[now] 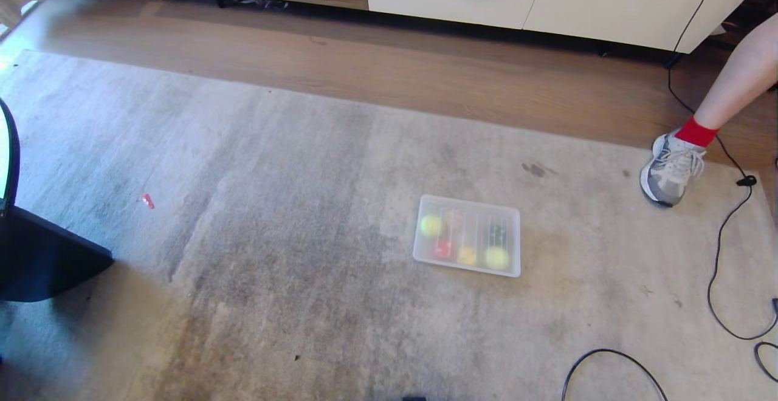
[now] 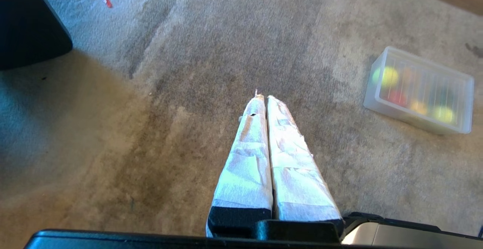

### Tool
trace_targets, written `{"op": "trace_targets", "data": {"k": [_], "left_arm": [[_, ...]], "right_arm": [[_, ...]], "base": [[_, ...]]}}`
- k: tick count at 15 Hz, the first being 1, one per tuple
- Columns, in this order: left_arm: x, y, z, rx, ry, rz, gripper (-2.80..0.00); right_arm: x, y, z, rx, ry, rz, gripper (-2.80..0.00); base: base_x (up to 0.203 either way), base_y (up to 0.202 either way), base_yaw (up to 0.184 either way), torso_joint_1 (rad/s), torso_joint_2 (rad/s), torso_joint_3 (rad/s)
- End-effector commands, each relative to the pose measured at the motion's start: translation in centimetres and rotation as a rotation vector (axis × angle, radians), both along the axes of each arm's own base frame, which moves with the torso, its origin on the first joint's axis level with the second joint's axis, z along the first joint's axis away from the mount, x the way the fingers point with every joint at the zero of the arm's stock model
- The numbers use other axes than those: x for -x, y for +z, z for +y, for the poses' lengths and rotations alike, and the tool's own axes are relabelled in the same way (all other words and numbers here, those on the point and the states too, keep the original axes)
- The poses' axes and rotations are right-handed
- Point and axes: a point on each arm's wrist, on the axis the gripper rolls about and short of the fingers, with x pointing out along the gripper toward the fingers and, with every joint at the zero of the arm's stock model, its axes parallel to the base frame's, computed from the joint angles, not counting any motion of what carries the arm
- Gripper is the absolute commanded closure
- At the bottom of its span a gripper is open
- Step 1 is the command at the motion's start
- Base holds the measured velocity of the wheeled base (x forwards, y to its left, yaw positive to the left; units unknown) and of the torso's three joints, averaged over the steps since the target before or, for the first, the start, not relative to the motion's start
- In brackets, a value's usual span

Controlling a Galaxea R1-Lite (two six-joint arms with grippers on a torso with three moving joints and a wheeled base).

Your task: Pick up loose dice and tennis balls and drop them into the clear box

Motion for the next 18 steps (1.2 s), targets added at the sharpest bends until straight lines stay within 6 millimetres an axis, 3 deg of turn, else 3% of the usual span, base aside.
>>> {"op": "trace_targets", "data": {"k": [1, 18], "left_arm": [[0.0, 0.0, 0.0, 0.001, 0.001, 0.0, 0.0], [0.0, 0.0, 0.0, 0.003, 0.001, 0.0, 0.0]], "right_arm": [[-0.01, 0.0, 0.0, 0.0, 0.0, 0.002, 0.0], [-0.01, 0.0, 0.0, 0.0, 0.0, 0.002, 0.0]], "base": [[0.0, 0.0, 0.0, 0.002, 0.0, 0.204], [0.0, 0.0, 0.0, 0.002, 0.0, 0.203]]}}
